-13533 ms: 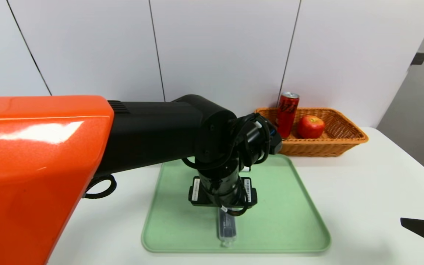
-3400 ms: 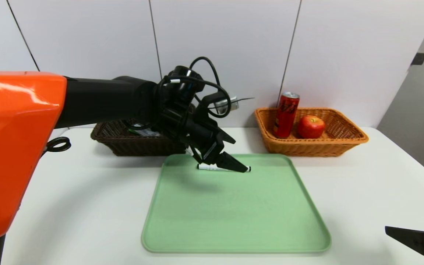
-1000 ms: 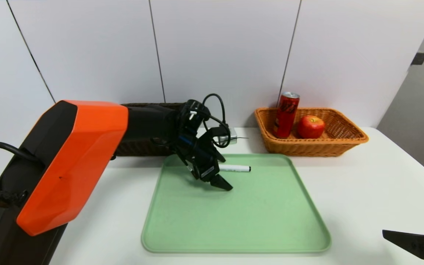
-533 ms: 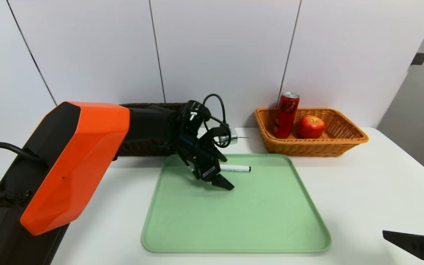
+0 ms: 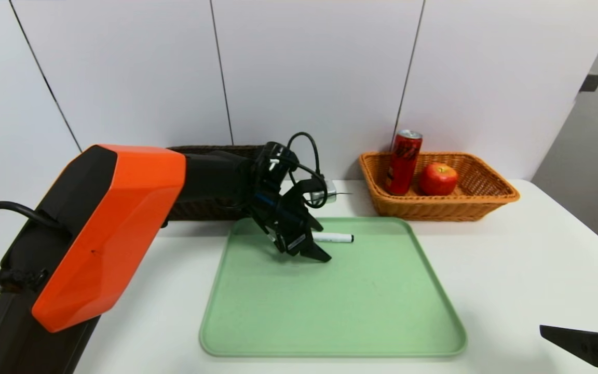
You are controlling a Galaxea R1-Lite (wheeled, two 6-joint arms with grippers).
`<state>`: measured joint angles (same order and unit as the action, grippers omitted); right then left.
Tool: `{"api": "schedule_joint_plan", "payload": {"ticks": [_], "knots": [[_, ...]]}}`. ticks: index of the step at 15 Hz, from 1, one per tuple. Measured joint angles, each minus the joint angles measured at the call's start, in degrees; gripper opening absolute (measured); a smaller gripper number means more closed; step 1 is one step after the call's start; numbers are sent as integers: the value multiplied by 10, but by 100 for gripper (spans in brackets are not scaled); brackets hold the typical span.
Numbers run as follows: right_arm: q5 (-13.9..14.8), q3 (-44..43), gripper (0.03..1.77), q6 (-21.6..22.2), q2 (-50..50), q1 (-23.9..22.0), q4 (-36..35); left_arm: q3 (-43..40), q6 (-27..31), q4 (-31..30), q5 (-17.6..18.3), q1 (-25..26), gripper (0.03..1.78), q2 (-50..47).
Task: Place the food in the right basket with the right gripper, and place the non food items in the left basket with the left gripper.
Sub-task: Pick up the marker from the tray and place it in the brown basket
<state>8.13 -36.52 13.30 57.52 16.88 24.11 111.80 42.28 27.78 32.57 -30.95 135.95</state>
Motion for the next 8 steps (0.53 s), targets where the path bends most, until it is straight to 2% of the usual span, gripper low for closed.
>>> {"api": "schedule_joint_plan", "payload": {"ticks": [4, 5, 6, 8], "knots": [[0, -4, 171, 0, -1, 0, 0, 0, -8, 13, -1, -1, 78, -2], [0, -4, 171, 0, -1, 0, 0, 0, -8, 16, -1, -1, 58, -3], [0, -4, 171, 0, -2, 0, 0, 0, -9, 16, 0, -1, 17, -3], [0, -5, 171, 1, -3, 0, 0, 0, -9, 22, -1, -1, 17, -5]]}}
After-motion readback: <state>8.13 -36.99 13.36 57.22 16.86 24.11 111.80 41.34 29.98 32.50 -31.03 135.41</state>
